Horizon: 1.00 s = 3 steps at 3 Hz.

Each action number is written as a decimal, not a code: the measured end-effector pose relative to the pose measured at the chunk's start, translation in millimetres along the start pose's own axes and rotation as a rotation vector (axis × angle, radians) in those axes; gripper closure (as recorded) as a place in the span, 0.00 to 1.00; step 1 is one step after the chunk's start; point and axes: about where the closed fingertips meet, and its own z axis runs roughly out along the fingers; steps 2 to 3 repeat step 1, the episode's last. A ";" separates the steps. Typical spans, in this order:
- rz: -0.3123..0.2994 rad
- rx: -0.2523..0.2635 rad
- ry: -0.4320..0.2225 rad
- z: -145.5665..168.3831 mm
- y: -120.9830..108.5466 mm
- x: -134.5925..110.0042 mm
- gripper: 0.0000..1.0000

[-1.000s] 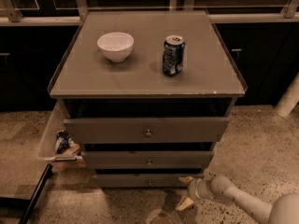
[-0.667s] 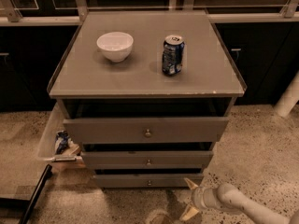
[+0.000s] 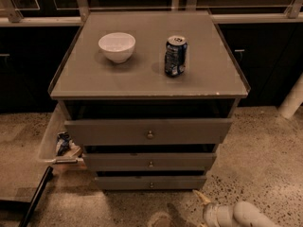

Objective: Close bottom drawer

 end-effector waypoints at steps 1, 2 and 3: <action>0.001 -0.014 -0.006 1.6 7.9 -3.8 0.00; 0.001 -0.014 -0.006 1.6 7.9 -3.8 0.00; 0.001 -0.014 -0.006 1.6 7.9 -3.8 0.00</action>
Offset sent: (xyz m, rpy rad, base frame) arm 0.0000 0.0000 0.0000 0.0000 0.0000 0.0000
